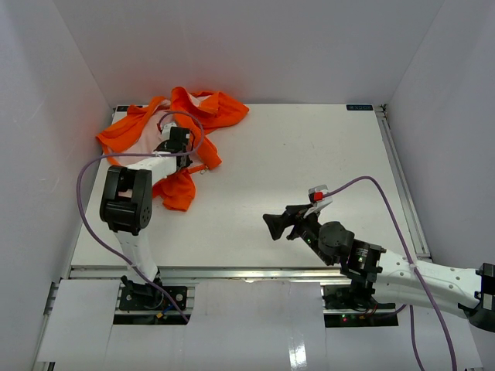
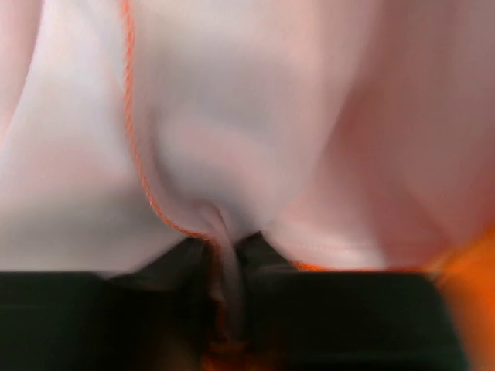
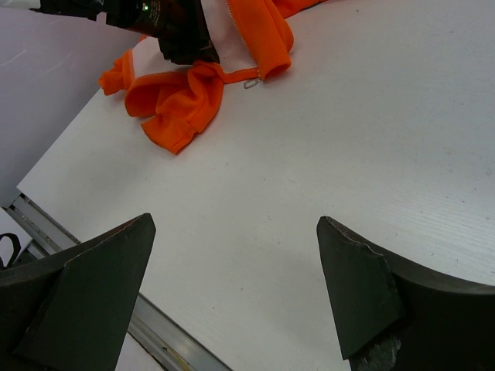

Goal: Zip up the jacket

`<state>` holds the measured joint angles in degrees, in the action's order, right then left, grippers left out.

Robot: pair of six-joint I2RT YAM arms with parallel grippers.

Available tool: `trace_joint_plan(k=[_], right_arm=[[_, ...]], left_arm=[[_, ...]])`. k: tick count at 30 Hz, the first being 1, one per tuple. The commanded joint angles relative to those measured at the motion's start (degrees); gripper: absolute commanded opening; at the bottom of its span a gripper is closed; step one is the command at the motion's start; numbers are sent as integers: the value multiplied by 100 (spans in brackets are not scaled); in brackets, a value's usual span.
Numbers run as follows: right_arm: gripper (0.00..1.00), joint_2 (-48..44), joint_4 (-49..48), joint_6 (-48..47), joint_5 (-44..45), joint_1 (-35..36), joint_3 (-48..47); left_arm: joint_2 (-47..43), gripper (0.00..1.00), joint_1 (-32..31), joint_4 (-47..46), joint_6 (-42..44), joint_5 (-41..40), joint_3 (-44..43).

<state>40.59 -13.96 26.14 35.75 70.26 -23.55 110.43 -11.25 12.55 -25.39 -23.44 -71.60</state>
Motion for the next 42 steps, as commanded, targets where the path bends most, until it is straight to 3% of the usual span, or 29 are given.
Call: trace_joint_plan(k=[1, 4, 7, 13, 16, 20, 22, 23, 24, 25, 27, 30, 37, 40, 42], right_arm=[[92, -61, -318, 49, 90, 23, 8], [93, -69, -248, 72, 274, 32, 8], [94, -109, -200, 198, 409, 29, 46], [94, -120, -204, 181, 772, 29, 103], [95, -201, -204, 236, 836, 23, 158], [96, -330, -204, 288, 777, 24, 202], [96, -407, -204, 293, 783, 23, 229], [96, -458, -206, 295, 782, 25, 241], [96, -520, -212, 295, 777, 30, 252], [97, -553, -213, 291, 776, 32, 268], [97, -620, -207, 280, 807, 26, 293], [97, -678, -213, 271, 817, 32, 307], [98, -766, -204, 295, 574, 23, 285], [98, -815, -199, 298, 592, 32, 298], [98, -856, -190, 308, 563, 28, 302]], left_arm=[[-624, 6, -234, -645, 131, 1268, 566], [-1005, 0, -760, -1000, 137, 1553, 1059], [-1212, 0, -1595, -1972, 48, 2289, 1520], [-849, 0, -3226, -2425, 67, 2160, 1429], [-442, 0, -3451, -2686, -114, 2863, 1281], [-73, 1, -3805, -3097, -32, 3026, 1075], [-25, 14, -3942, -3251, 87, 3187, 995], [-16, 27, -3985, -3281, 119, 3271, 932], [-20, 47, -3996, -3256, 114, 3360, 844], [-73, 58, -3994, -3134, 99, 3305, 744], [-341, 71, -3971, -2642, 124, 2690, 544], [-727, 78, -3625, -1554, 0, 1697, 334], [-2746, 79, -1655, -484, -817, 1066, 1218], [-3411, 87, -753, -536, -865, 1168, 1817], [-3934, 87, -85, -887, -939, 1501, 2421]])
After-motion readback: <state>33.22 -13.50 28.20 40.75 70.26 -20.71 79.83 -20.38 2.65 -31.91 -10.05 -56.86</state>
